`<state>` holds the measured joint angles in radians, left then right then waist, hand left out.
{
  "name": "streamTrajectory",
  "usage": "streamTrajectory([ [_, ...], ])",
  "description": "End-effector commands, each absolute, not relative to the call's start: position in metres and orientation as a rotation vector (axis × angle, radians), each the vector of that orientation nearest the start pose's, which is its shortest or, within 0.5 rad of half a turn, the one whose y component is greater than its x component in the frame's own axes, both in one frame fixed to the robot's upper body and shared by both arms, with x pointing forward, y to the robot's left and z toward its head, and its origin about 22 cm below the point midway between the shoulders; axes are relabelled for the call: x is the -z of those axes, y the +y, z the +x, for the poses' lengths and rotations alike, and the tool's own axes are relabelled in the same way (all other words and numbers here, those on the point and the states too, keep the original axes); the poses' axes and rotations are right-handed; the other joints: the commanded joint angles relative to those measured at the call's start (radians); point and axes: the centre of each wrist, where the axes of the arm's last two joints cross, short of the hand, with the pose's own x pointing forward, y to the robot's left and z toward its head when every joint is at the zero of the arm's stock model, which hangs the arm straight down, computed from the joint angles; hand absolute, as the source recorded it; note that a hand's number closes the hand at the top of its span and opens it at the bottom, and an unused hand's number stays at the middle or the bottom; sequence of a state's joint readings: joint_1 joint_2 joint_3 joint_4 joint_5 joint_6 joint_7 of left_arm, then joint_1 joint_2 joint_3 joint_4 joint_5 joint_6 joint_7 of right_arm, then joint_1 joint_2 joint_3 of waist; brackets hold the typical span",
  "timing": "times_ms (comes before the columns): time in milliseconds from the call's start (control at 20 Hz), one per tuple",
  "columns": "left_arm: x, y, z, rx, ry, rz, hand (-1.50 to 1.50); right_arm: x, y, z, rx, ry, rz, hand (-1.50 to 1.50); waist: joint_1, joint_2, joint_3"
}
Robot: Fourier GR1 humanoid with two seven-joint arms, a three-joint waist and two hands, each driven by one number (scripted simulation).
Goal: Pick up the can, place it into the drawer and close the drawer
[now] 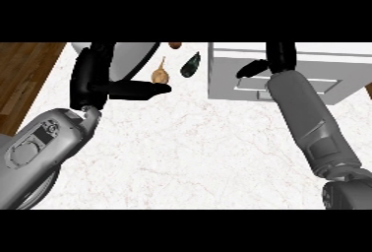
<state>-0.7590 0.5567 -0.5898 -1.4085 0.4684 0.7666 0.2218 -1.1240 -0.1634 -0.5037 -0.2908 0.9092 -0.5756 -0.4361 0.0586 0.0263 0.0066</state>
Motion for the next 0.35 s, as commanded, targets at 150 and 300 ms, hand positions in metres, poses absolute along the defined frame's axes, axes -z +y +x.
streamTrajectory([
  [150, -0.156, 0.183, 0.347, 0.050, -1.713, 0.267, -1.50, -0.113, -0.176, 0.469, -0.179, -1.954, -0.632, -1.50, -0.009, -0.011, -0.004],
  [300, -0.140, 0.192, 0.336, 0.043, -1.710, 0.261, -1.50, -0.099, -0.184, 0.465, -0.186, -1.955, -0.635, -1.50, -0.010, -0.011, -0.006],
])
